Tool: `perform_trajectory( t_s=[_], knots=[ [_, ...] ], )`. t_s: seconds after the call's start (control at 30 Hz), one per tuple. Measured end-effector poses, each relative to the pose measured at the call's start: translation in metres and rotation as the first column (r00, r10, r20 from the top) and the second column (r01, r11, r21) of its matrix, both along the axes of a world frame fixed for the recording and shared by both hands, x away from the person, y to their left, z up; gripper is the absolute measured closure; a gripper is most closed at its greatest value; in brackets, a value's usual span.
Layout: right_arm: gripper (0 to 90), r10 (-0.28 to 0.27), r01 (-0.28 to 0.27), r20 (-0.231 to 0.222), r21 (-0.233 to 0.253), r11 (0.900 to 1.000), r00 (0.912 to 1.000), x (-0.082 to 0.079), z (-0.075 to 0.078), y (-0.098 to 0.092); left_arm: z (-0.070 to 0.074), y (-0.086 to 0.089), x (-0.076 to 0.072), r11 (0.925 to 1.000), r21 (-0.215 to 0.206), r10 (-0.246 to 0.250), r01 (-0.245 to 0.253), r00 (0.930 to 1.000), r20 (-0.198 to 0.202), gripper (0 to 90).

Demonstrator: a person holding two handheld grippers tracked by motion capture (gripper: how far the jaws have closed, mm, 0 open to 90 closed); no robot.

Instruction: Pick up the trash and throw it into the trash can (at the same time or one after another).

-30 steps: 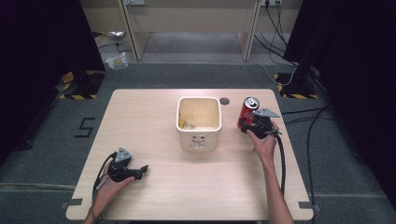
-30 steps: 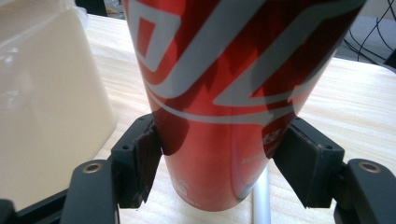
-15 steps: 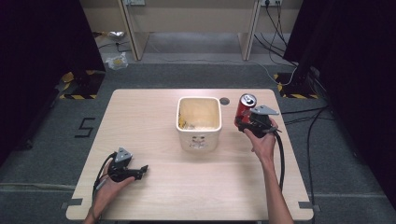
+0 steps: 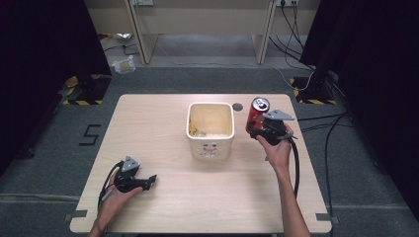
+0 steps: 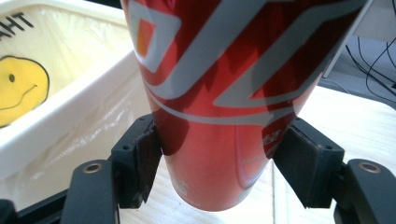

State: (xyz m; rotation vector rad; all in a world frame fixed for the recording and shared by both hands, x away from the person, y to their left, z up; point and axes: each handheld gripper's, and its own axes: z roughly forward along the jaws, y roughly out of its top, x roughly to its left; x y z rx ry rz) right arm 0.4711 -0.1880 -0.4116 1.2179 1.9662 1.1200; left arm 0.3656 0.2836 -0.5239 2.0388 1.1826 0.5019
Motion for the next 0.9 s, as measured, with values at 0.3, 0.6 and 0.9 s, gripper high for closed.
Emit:
perform_trajectory(
  t_s=[0.3, 0.6, 0.9],
  knots=[
    [34.0, 0.002, -0.002, 0.024, -0.017, 1.000, 0.9997, -0.002, 0.022, 0.003, 0.000, 0.000, 0.000, 1.0000, 0.000, 0.000, 0.000, 1.0000, 0.000, 14.5],
    [33.9, 0.009, -0.009, 0.021, -0.015, 1.000, 0.9997, -0.004, 0.047, 0.005, 0.000, 0.000, 0.000, 1.0000, 0.000, 0.000, 0.000, 1.0000, 0.000, 14.4],
    [34.0, 0.042, -0.042, 0.031, -0.013, 0.999, 0.9986, -0.004, 0.063, 0.012, 0.000, 0.000, 0.000, 1.0000, 0.000, 0.000, 0.000, 1.0000, 0.000, 14.4]
  ],
)
